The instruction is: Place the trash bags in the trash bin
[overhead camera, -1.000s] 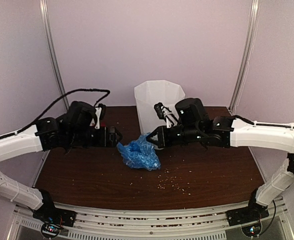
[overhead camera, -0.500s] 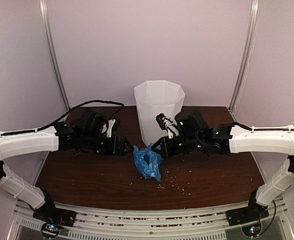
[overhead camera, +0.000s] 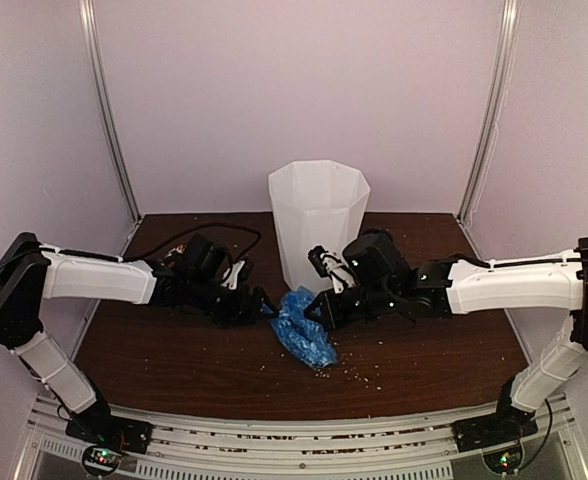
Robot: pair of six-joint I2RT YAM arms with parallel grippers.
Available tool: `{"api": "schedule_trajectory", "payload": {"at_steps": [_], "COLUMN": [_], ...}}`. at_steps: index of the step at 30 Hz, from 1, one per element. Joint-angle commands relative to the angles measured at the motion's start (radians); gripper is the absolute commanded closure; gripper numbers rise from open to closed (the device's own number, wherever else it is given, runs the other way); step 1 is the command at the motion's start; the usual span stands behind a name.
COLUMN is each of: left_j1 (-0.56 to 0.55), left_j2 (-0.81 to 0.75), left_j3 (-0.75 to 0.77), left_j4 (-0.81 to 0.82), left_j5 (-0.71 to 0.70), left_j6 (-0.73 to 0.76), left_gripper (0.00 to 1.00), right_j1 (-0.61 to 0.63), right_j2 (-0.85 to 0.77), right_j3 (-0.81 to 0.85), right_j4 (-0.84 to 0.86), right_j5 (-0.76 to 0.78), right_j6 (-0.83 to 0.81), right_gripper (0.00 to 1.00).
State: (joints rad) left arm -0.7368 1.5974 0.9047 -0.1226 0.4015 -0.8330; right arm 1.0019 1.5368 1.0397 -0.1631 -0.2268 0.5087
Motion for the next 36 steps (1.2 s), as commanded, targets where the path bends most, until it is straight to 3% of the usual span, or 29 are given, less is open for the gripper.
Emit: {"api": "schedule_trajectory", "payload": {"at_steps": [1, 8, 10, 13, 14, 17, 21, 23, 25, 27, 29, 31, 33, 36], "left_j1": [0.0, 0.0, 0.001, 0.002, 0.001, 0.002, -0.029, -0.084, -0.209, -0.314, -0.321, -0.326, -0.336, -0.336], "left_j2": [0.053, 0.199, 0.216, 0.171, 0.133, -0.028, -0.234, -0.344, -0.449, -0.521, -0.546, -0.563, -0.647, -0.793], "left_j3": [-0.033, 0.037, 0.064, 0.131, 0.152, 0.216, 0.413, 0.488, 0.512, 0.436, 0.211, -0.041, -0.159, -0.194], "left_j4": [0.13, 0.228, 0.227, 0.088, 0.027, -0.155, -0.376, -0.403, -0.4, -0.427, -0.511, -0.535, -0.525, -0.532], "left_j5": [0.062, 0.091, 0.119, 0.107, 0.077, -0.088, -0.307, -0.392, -0.539, -0.579, -0.457, -0.373, -0.415, -0.566], "left_j6": [-0.021, -0.022, 0.0, 0.061, 0.087, 0.151, 0.239, 0.268, 0.314, 0.311, 0.264, 0.209, 0.147, 0.07], "left_gripper": [0.19, 0.34, 0.52, 0.95, 1.0, 1.0, 1.0, 1.0, 1.0, 1.0, 1.0, 1.0, 1.0, 1.0], "right_j1": [0.005, 0.005, 0.005, 0.005, 0.006, 0.007, 0.081, 0.167, 0.28, 0.35, 0.337, 0.27, 0.247, 0.244], "right_j2": [0.012, 0.024, 0.031, 0.058, 0.068, 0.093, 0.075, 0.058, 0.033, -0.012, -0.071, -0.111, -0.163, -0.25], "right_j3": [-0.026, -0.01, 0.005, 0.081, 0.123, 0.282, 0.59, 0.753, 0.84, 0.749, 0.448, 0.135, -0.064, -0.115], "right_j4": [0.04, 0.016, 0.002, -0.075, -0.119, -0.246, -0.354, -0.373, -0.366, -0.349, -0.291, -0.204, -0.138, -0.105], "right_j5": [-0.012, -0.011, -0.002, 0.071, 0.098, 0.163, 0.263, 0.309, 0.418, 0.501, 0.515, 0.374, 0.335, 0.391], "right_j6": [0.034, 0.024, 0.014, 0.004, -0.008, -0.04, -0.135, -0.21, -0.296, -0.322, -0.211, -0.05, 0.039, 0.086], "right_gripper": [1.0, 1.0, 1.0, 1.0, 1.0, 1.0, 1.0, 1.0, 1.0, 1.0, 1.0, 1.0, 1.0, 1.0]}}
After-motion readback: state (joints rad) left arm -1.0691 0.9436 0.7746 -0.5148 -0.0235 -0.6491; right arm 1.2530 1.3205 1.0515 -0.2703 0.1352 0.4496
